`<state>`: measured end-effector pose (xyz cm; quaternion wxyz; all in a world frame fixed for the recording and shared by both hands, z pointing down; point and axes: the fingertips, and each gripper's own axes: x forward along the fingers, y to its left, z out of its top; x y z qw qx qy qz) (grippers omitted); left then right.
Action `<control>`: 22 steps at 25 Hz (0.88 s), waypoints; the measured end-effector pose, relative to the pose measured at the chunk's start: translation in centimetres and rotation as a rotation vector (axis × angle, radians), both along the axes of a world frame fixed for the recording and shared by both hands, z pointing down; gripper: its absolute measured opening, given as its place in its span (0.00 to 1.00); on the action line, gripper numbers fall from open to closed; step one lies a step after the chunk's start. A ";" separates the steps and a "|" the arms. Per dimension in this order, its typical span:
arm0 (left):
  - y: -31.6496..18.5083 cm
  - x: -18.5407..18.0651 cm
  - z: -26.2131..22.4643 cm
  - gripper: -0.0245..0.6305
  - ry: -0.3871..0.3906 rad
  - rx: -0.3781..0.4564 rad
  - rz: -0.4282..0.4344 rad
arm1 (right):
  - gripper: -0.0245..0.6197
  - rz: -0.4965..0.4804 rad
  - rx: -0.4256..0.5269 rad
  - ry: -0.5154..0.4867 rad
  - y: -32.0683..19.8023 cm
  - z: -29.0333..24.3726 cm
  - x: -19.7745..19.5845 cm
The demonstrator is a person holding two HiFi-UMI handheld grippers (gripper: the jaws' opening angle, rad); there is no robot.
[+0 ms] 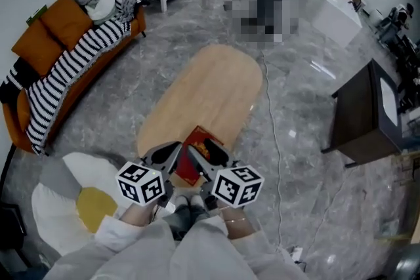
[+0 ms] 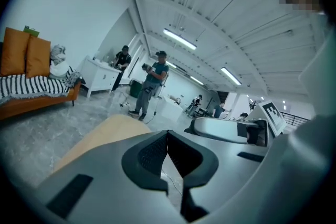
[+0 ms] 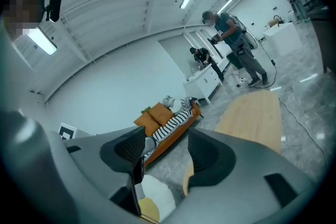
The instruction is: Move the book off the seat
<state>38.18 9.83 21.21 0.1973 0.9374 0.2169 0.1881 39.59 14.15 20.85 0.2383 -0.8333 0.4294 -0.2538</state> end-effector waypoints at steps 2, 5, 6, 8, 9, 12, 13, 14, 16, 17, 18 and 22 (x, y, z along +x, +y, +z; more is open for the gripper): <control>-0.4 0.3 -1.5 0.05 0.039 -0.011 -0.021 | 0.44 -0.006 0.012 0.021 -0.2 -1.1 -0.1; -0.4 0.7 -3.3 0.05 0.088 -0.021 -0.037 | 0.42 -0.003 0.040 0.054 -0.1 -2.5 -0.1; -0.4 0.7 -3.7 0.05 0.100 -0.016 -0.036 | 0.42 0.006 0.048 0.070 0.0 -3.0 -0.1; -0.7 0.8 -4.3 0.05 0.116 -0.006 -0.035 | 0.37 0.031 0.051 0.110 0.0 -4.1 0.1; -0.8 0.8 -4.5 0.05 0.121 -0.005 -0.038 | 0.33 0.042 0.045 0.130 0.0 -4.5 0.2; -0.8 0.9 -4.8 0.05 0.127 -0.029 -0.046 | 0.18 0.069 0.032 0.176 0.0 -5.5 0.5; -0.6 0.9 -4.9 0.05 0.128 -0.037 -0.044 | 0.16 0.074 0.031 0.187 0.0 -5.8 0.6; -0.4 0.9 -5.0 0.05 0.131 -0.040 -0.038 | 0.13 0.075 0.032 0.196 0.0 -6.0 0.6; 0.1 0.9 -5.3 0.05 0.142 -0.036 -0.027 | 0.11 0.073 0.038 0.210 0.0 -6.6 0.7; 0.2 1.0 -5.5 0.05 0.147 -0.035 -0.022 | 0.09 0.073 0.041 0.212 -0.1 -6.8 0.7; 0.3 1.0 -5.7 0.05 0.151 -0.033 -0.018 | 0.09 0.073 0.041 0.213 -0.1 -6.9 0.7; 0.2 1.2 -6.4 0.05 0.179 -0.006 -0.007 | 0.06 0.075 0.026 0.233 -0.1 -7.1 0.7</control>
